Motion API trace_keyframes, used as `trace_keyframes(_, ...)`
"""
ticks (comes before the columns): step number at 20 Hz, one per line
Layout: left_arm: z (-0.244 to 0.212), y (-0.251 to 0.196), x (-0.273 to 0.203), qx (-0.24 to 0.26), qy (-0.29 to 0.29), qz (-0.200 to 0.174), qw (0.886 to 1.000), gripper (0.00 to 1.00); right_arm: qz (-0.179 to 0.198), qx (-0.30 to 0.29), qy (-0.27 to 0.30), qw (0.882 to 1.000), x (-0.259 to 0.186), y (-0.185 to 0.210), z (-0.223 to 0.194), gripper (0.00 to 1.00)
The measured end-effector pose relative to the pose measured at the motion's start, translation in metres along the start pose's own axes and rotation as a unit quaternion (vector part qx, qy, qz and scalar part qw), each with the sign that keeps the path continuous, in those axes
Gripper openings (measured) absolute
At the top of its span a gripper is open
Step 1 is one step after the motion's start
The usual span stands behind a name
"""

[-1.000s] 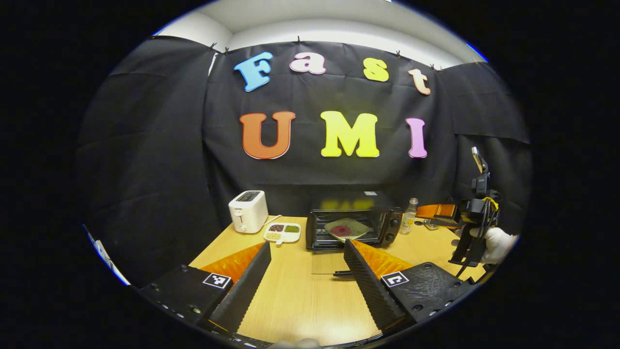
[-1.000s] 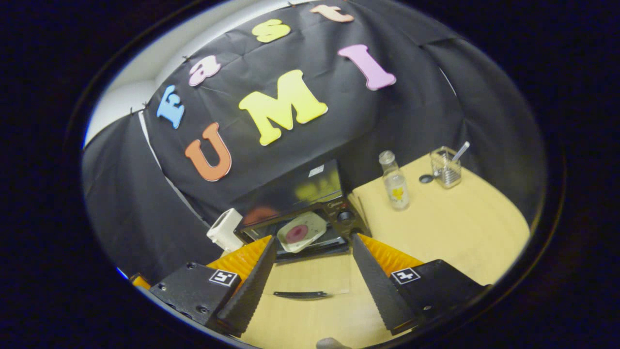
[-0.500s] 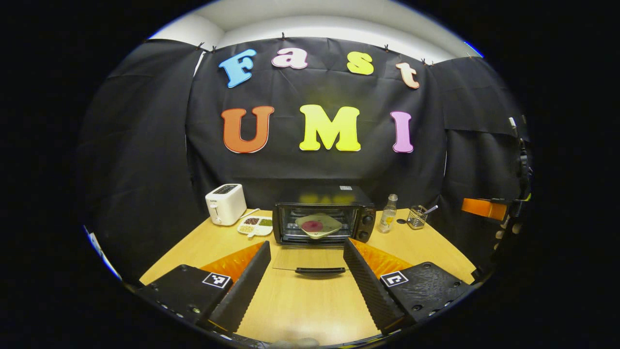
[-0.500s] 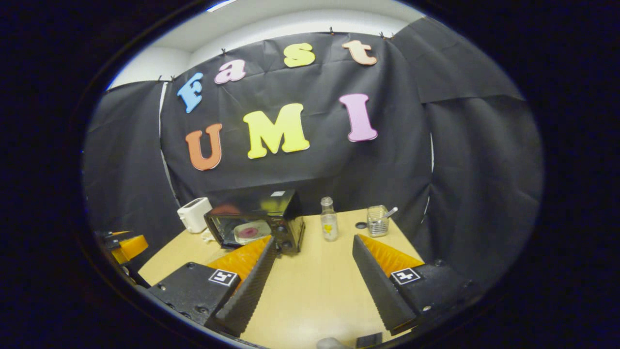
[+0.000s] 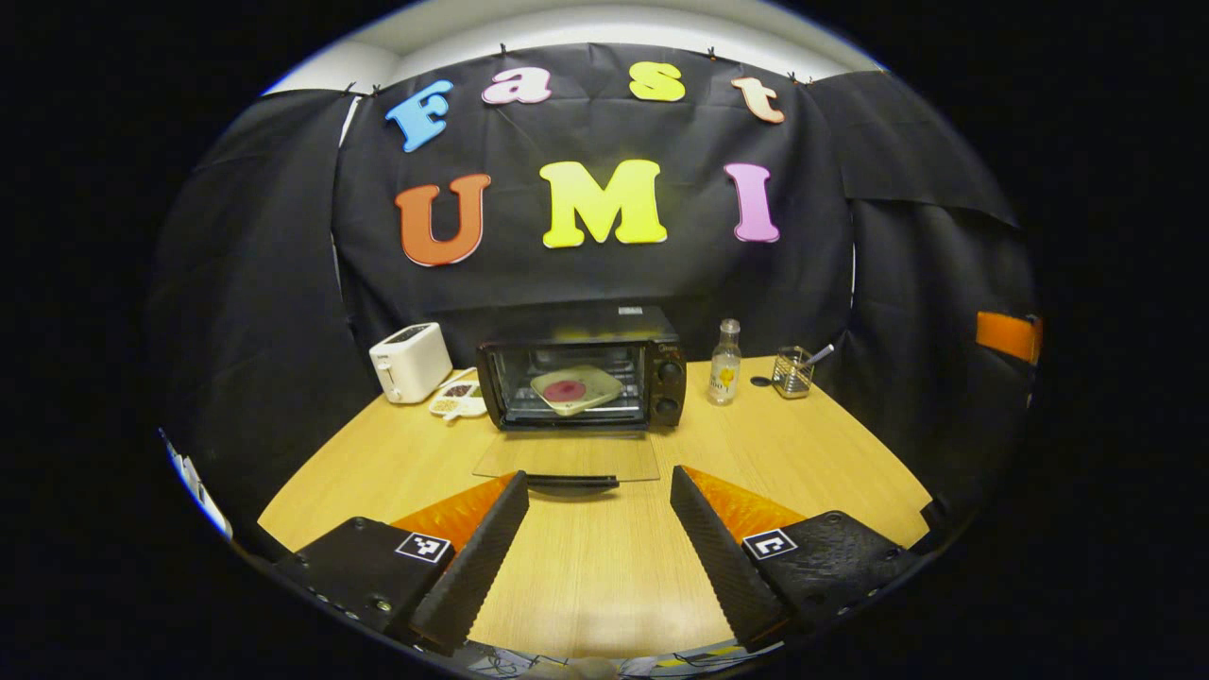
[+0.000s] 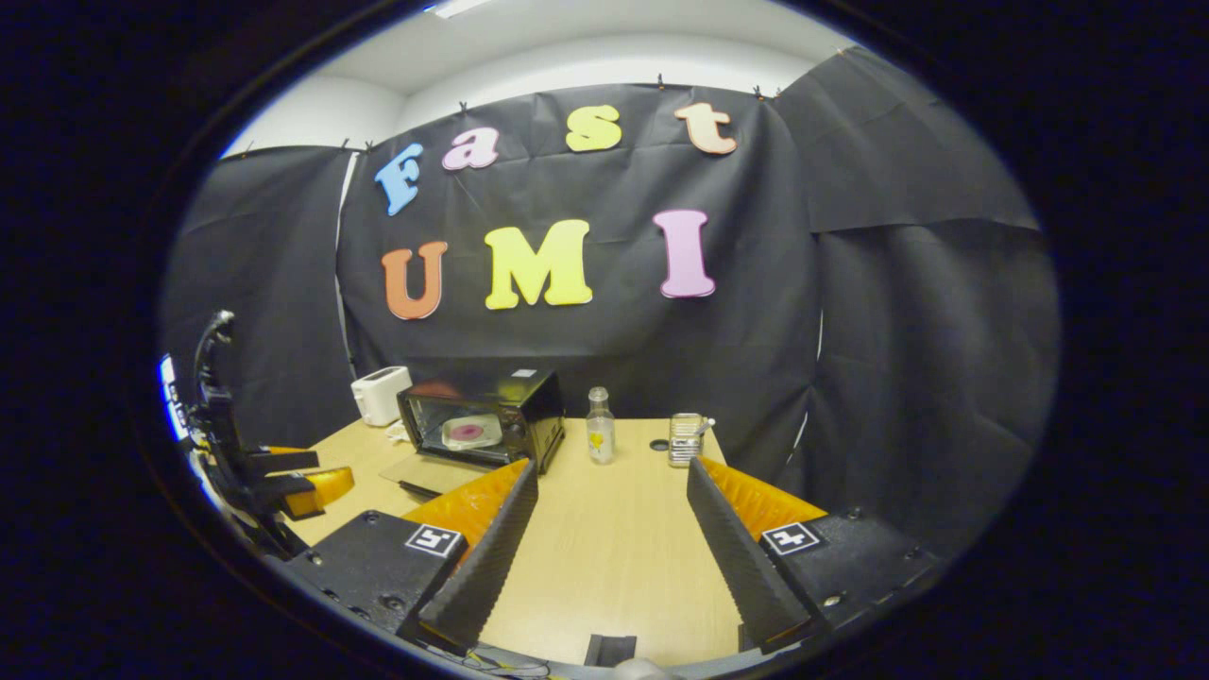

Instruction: Open the electric oven with the left hand, put the food in, and close the electric oven.

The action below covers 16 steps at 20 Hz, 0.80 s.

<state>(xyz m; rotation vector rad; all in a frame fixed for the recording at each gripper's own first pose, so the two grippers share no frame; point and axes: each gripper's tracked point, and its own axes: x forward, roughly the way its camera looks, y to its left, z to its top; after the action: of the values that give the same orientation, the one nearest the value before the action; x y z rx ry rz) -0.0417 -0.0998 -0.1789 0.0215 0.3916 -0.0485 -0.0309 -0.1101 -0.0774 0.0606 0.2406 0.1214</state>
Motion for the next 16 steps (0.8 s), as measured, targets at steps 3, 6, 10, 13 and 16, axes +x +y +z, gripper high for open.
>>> trace_keyframes(3, -0.048, 0.004, 0.04, -0.009, 0.057, -0.008, 0.998, 0.97, -0.037, -0.004, 0.008, 0.999, -0.004, -0.013, -0.001, 1.0)
trace_keyframes(6, -0.079, 0.011, 0.083, -0.01, 0.094, -0.008, 0.996, 0.97, -0.065, -0.005, 0.022, 0.998, -0.003, -0.017, 0.002, 0.96)
trace_keyframes(10, -0.104, 0.026, 0.139, 0.009, 0.122, -0.012, 0.992, 0.97, -0.108, 0.004, 0.038, 0.993, -0.006, -0.02, 0.0, 1.0)
trace_keyframes(13, -0.114, 0.031, 0.17, 0.014, 0.134, -0.016, 0.991, 0.97, -0.129, 0.014, 0.049, 0.99, -0.003, -0.015, -0.003, 1.0)
trace_keyframes(16, -0.123, 0.035, 0.187, 0.022, 0.147, -0.014, 0.989, 0.97, -0.143, 0.023, 0.058, 0.988, -0.003, -0.011, -0.006, 1.0)
